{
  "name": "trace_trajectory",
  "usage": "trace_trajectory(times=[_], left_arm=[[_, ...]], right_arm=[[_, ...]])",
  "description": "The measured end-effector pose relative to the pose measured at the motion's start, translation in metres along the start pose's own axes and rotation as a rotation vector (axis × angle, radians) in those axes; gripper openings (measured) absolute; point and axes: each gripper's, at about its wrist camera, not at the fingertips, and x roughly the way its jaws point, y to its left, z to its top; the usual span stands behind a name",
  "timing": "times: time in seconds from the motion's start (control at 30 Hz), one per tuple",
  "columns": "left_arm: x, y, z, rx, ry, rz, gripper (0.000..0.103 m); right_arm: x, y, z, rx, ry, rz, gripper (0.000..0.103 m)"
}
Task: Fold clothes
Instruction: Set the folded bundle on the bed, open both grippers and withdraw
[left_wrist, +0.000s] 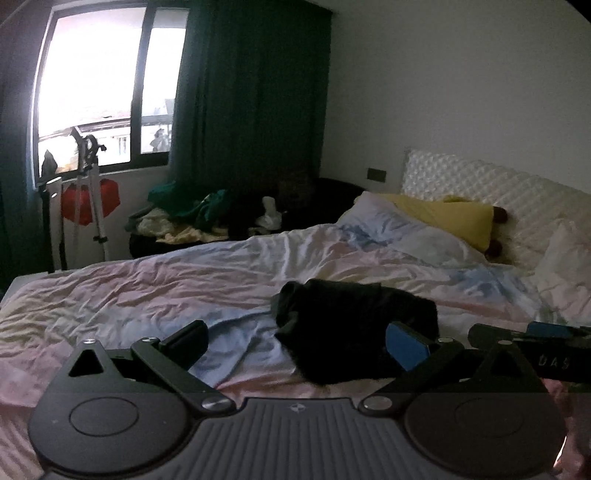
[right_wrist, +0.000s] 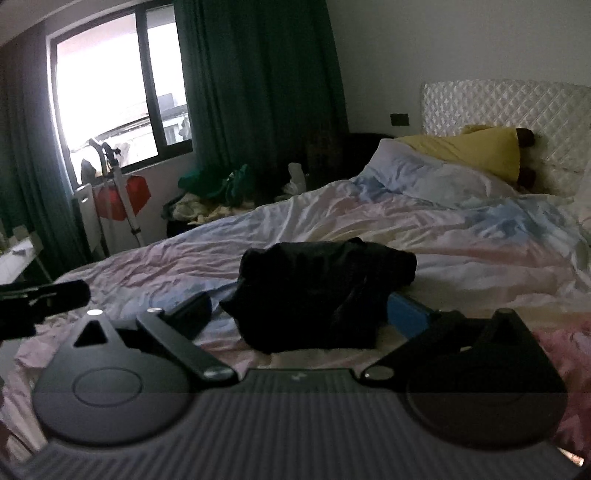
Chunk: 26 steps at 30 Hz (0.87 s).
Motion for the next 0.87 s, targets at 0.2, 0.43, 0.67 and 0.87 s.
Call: trace_trajectory(times=[0.2, 0.43, 0.67, 0.87], left_arm=[[0.006, 0.016, -0.017, -0.012, 0.023, -0.006, 0.103], [0.017, 0.026, -0.028, -0.018, 0.041, 0.005, 0.103], [0.025, 0.023, -0.029, -0.006, 0.052, 0.002, 0.103], [0.025, 0.019, -0.029, 0.0, 0.057, -0.002, 0.103]], right_arm=[[0.0, 0.025, -0.023, -0.04, -0.009, -0.034, 0.103], [0.011, 0.036, -0.039, -0.041, 0.012, -0.076, 0.103], [0.013, 0.041, -0.043, -0.051, 0.02, -0.093, 0.103], [0.007, 0.041, -0.042, -0.049, 0.008, -0.092, 0.103]])
